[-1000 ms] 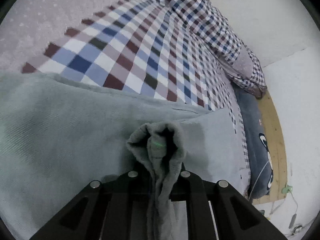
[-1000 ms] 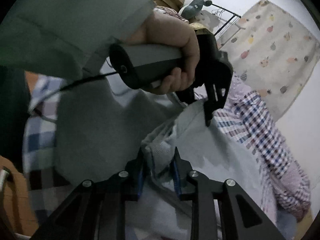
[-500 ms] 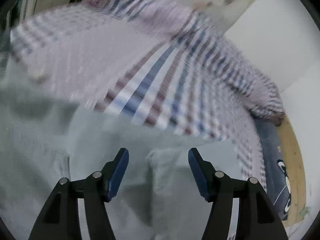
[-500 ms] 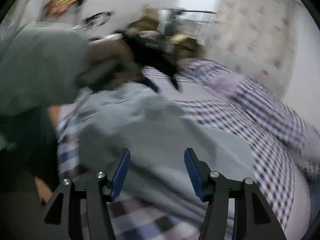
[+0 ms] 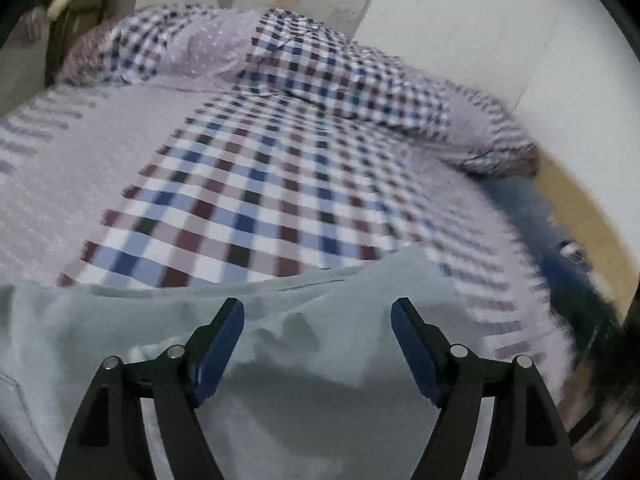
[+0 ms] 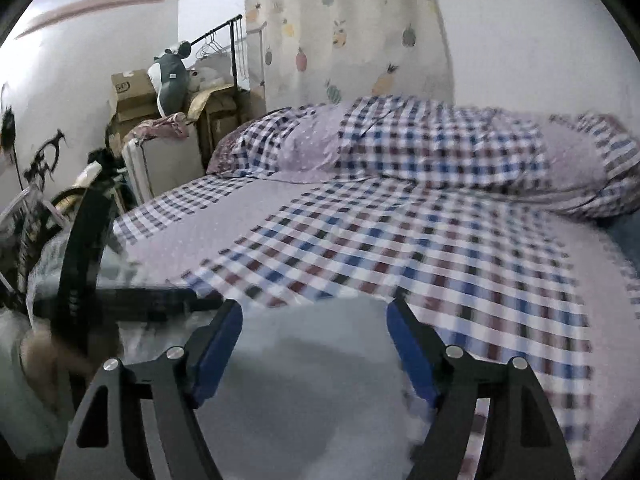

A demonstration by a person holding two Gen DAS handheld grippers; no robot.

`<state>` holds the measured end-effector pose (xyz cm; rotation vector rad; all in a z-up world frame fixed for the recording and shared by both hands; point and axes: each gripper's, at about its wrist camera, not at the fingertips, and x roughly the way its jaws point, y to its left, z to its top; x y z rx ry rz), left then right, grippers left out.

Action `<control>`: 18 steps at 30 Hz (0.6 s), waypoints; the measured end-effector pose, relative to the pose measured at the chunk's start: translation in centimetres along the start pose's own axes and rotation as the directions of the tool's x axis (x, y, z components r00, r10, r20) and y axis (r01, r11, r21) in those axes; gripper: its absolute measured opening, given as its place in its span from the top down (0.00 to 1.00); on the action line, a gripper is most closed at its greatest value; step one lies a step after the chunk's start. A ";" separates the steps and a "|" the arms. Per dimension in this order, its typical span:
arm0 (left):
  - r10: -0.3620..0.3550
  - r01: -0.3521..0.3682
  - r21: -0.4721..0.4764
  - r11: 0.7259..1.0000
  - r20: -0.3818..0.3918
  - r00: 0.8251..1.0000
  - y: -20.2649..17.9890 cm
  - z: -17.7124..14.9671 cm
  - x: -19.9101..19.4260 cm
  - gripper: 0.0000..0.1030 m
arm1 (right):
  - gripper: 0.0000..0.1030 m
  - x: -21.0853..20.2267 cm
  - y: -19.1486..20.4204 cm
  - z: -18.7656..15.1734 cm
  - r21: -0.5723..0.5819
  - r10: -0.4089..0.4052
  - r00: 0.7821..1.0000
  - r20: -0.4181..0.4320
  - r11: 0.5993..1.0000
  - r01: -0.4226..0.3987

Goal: Fold clothes

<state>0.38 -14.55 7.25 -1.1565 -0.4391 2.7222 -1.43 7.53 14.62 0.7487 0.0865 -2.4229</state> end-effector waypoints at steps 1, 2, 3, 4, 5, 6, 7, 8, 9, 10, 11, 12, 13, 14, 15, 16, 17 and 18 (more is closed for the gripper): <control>0.047 -0.047 0.026 0.999 0.004 0.999 0.0 -0.4 -0.1 0.22 | 0.24 1.6 0.0 0.4 0.009 0.011 1.000 -0.019 1.000 -0.011; 0.076 -0.076 0.055 0.996 0.014 0.997 -0.4 -0.7 -0.4 0.22 | 0.24 3.2 0.0 0.8 0.018 0.022 0.999 -0.038 1.000 -0.022; 0.072 -0.073 0.071 0.995 0.016 0.997 -0.8 -0.8 -0.1 0.22 | 0.28 4.9 -0.1 1.1 0.028 0.034 0.998 -0.057 0.999 -0.032; 0.064 -0.065 0.080 0.995 0.014 0.998 -1.0 -1.0 0.1 0.22 | 0.42 6.6 -0.2 1.3 0.043 0.042 0.996 -0.081 0.998 -0.039; 0.069 -0.069 0.088 0.994 0.004 0.998 -0.7 -1.4 0.5 0.22 | 0.48 8.5 -0.5 1.0 0.068 0.047 0.992 -0.114 0.997 -0.039; 0.105 -0.103 0.092 0.990 -0.018 0.994 -0.3 -1.7 1.3 0.22 | 0.54 10.4 -0.8 0.6 0.090 0.047 0.988 -0.149 0.995 -0.033; 0.142 -0.137 0.097 0.986 -0.040 0.989 0.2 -2.0 2.2 0.22 | 0.63 12.0 -1.3 -0.2 0.105 0.039 0.982 -0.187 0.994 -0.019; 0.161 -0.156 0.111 0.981 -0.040 0.986 0.4 -2.2 2.7 0.22 | 0.68 13.7 -1.8 -0.9 0.119 0.031 0.974 -0.226 0.993 -0.004; 0.179 -0.173 0.126 0.977 -0.038 0.983 0.6 -2.3 3.3 0.22 | 0.73 14.9 -2.3 -1.6 0.139 0.032 0.967 -0.252 0.990 0.004; 0.192 -0.185 0.144 0.972 -0.030 0.981 0.6 -2.5 3.4 0.22 | 0.76 15.4 -3.1 -2.2 0.171 0.046 0.966 -0.256 0.985 -0.002; 0.203 -0.197 0.163 0.967 -0.021 0.979 0.6 -2.8 3.5 0.22 | 0.78 15.9 -3.9 -2.8 0.203 0.061 0.964 -0.259 0.979 -0.007; 0.205 -0.200 0.176 0.964 -0.015 0.979 0.6 -3.0 3.4 0.22 | 0.86 16.2 -4.6 -3.3 0.227 0.063 0.963 -0.261 0.974 -0.002; 0.208 -0.202 0.186 0.961 -0.012 0.978 0.5 -3.2 3.3 0.22 | 0.99 16.3 -4.9 -3.5 0.235 0.041 0.964 -0.262 0.972 0.022; 0.209 -0.203 0.194 0.960 -0.010 0.978 0.5 -3.2 3.4 0.22 | 1.00 16.2 -5.0 -3.6 0.235 0.024 0.964 -0.265 0.971 0.041; 0.210 -0.204 0.202 0.958 -0.009 0.978 0.6 -3.2 3.5 0.23 | 1.00 16.2 -5.0 -3.7 0.231 0.014 0.964 -0.265 0.972 0.049; 0.210 -0.204 0.201 0.958 -0.009 0.978 0.7 -3.2 3.4 0.23 | 1.00 16.0 -5.0 -3.7 0.226 0.005 0.964 -0.265 0.973 0.057; 0.215 -0.209 0.203 0.957 -0.005 0.977 0.6 -3.3 3.2 0.22 | 1.00 15.7 -4.8 -3.6 0.216 -0.004 0.965 -0.263 0.974 0.063; 0.225 -0.220 0.208 0.953 0.001 0.974 0.3 -3.0 3.4 0.22 | 1.00 15.1 -4.5 -3.5 0.200 -0.021 0.966 -0.258 0.977 0.075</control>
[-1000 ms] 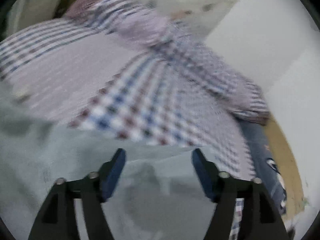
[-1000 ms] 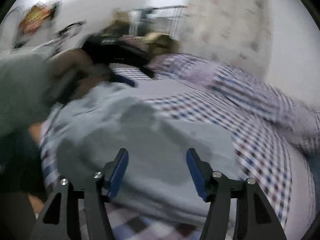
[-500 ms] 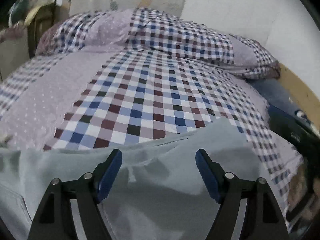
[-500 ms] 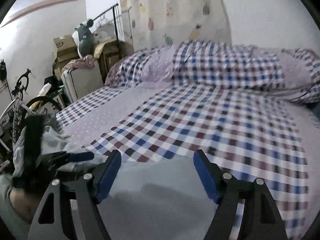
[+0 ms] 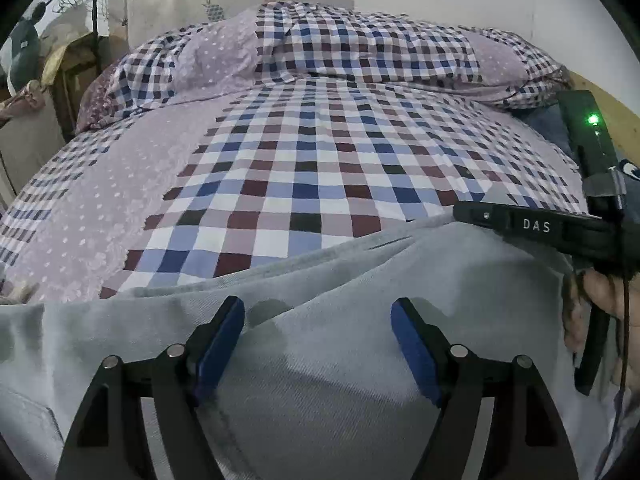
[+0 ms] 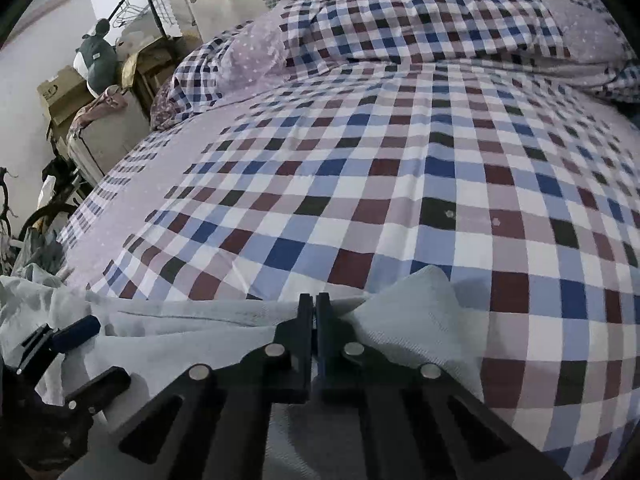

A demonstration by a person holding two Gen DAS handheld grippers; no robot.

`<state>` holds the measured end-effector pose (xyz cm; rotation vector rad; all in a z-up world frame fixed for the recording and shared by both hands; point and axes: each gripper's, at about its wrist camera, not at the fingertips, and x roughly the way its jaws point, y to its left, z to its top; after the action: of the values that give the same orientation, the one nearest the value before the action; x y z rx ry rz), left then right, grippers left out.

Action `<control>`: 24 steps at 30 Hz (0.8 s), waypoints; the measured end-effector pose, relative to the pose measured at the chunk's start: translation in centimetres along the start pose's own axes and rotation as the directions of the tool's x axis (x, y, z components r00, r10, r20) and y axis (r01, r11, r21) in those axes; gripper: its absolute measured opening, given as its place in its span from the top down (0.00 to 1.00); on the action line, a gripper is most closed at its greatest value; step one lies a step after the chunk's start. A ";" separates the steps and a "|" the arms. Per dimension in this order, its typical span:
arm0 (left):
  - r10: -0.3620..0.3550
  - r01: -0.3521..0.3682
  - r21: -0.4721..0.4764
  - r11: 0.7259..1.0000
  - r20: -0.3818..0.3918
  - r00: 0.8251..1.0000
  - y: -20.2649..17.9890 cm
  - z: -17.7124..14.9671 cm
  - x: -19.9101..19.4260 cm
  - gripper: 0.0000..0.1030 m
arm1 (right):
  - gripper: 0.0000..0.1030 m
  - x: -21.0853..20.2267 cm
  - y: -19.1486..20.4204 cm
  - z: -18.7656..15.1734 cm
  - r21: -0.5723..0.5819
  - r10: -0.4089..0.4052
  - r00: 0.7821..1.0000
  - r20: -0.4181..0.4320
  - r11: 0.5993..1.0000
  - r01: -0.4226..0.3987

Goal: Fold clothes

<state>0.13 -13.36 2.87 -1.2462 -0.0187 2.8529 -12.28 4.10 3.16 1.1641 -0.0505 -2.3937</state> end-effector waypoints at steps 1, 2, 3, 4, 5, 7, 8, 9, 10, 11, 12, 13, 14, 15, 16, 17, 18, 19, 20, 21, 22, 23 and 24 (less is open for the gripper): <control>0.012 -0.012 0.006 1.000 0.003 1.000 -0.3 0.4 0.1 0.22 | 0.99 -1.1 0.6 -0.2 -0.022 -0.028 0.999 0.017 0.999 0.029; 0.013 -0.013 0.010 1.000 0.006 1.000 -0.5 0.5 -0.4 0.22 | 0.97 -2.1 1.2 -0.4 -0.043 -0.056 0.998 0.035 0.997 0.058; 0.014 -0.014 0.013 1.000 0.009 1.000 -0.7 0.5 -0.9 0.22 | 0.92 -3.4 1.8 -0.8 -0.063 -0.079 0.995 0.056 0.995 0.083; 0.014 -0.015 0.017 1.000 0.013 1.000 -0.8 0.5 -1.4 0.22 | 0.80 -4.8 2.3 -1.2 -0.082 -0.082 0.993 0.079 0.993 0.089; -0.015 0.015 0.015 1.000 0.021 1.000 -1.2 0.4 -2.1 0.22 | 0.73 -6.0 2.8 -1.7 -0.099 -0.067 0.993 0.098 0.992 0.077; -0.076 0.076 0.010 0.997 0.038 0.996 -1.9 0.3 -3.6 0.18 | 0.33 -8.0 3.3 -3.1 -0.128 -0.040 0.990 0.132 0.990 0.057; -0.100 0.100 0.018 0.995 0.048 0.994 -2.4 0.1 -4.2 0.17 | 0.24 -8.6 3.4 -4.0 -0.145 -0.032 0.990 0.139 0.988 0.052; -0.113 0.111 0.040 0.993 0.053 0.992 -3.0 -0.1 -4.4 0.17 | 0.16 -8.7 3.4 -5.2 -0.163 -0.027 0.991 0.131 0.985 0.048; -0.126 0.122 0.063 0.991 0.058 0.990 -3.5 -0.4 -4.7 0.17 | 0.16 -8.5 3.2 -6.0 -0.172 -0.027 0.994 0.102 0.984 0.044; -0.108 0.104 0.093 0.990 0.043 0.993 -4.2 -0.9 -4.4 0.17 | 0.16 -8.0 2.9 -6.8 -0.177 -0.032 0.998 0.054 0.983 0.041; -0.089 0.084 0.123 0.989 0.029 0.996 -4.8 -1.3 -4.0 0.17 | 0.16 -7.9 2.7 -7.6 -0.177 -0.035 0.999 0.020 0.983 0.038; -0.077 0.074 0.136 0.988 0.018 0.997 -5.1 -1.6 -3.6 0.17 | 0.16 -8.6 2.4 -8.2 -0.169 -0.032 0.999 0.016 0.985 0.034; -0.058 0.057 0.149 0.987 0.001 0.998 -5.3 -2.1 -3.1 0.17 | 0.16 -9.6 2.2 -8.7 -0.157 -0.023 0.999 0.023 0.987 0.026; -0.058 0.057 0.147 0.988 0.001 0.998 -5.2 -2.3 -2.9 0.17 | 0.14 -10.7 1.9 -9.3 -0.145 -0.014 0.999 0.030 0.989 0.018; -0.058 0.058 0.144 0.988 0.001 0.998 -5.1 -2.5 -2.7 0.17 | 0.12 -11.7 1.6 -9.8 -0.132 -0.005 0.999 0.037 0.991 0.010; -0.057 0.056 0.130 0.990 0.011 0.998 -4.9 -2.5 -2.9 0.17 | 0.11 -12.8 1.3 -10.4 -0.119 0.000 0.999 0.044 0.993 0.005; -0.054 0.052 0.113 0.992 0.016 0.998 -4.5 -2.6 -3.1 0.17 | 0.08 -14.1 0.6 -11.0 -0.103 -0.001 0.999 0.053 0.995 0.007; -0.051 0.049 0.096 0.994 0.020 0.999 -4.0 -2.7 -3.4 0.17 | 0.07 -15.3 0.0 -11.7 -0.087 -0.003 0.998 0.062 0.996 0.008; -0.047 0.045 0.080 0.996 0.024 0.999 -3.6 -2.7 -3.6 0.17 | 0.07 -16.6 -0.8 -12.4 -0.067 0.000 0.998 0.070 0.998 0.005; -0.050 0.048 0.063 0.997 0.024 0.998 -3.3 -2.8 -3.9 0.17 | 0.06 -17.7 -1.7 -13.2 -0.043 0.009 0.997 0.078 0.999 -0.006; -0.052 0.050 0.042 0.998 0.029 0.998 -3.0 -3.1 -4.3 0.17 | 0.06 -18.3 -2.3 -13.7 -0.020 0.020 0.996 0.083 1.000 -0.018; -0.053 0.053 0.020 0.998 0.034 0.998 -2.6 -3.3 -4.6 0.17 | 0.06 -19.2 -3.3 -14.3 0.016 0.037 0.995 0.093 0.999 -0.038; -0.055 0.055 -0.001 0.998 0.039 0.998 -2.2 -3.5 -5.0 0.17 | 0.06 -20.0 -4.4 -14.9 0.057 0.061 0.993 0.106 0.996 -0.068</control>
<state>6.21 -11.28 4.21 -1.1719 -0.0560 2.8307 7.70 19.11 7.32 1.0477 -0.1930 -2.4086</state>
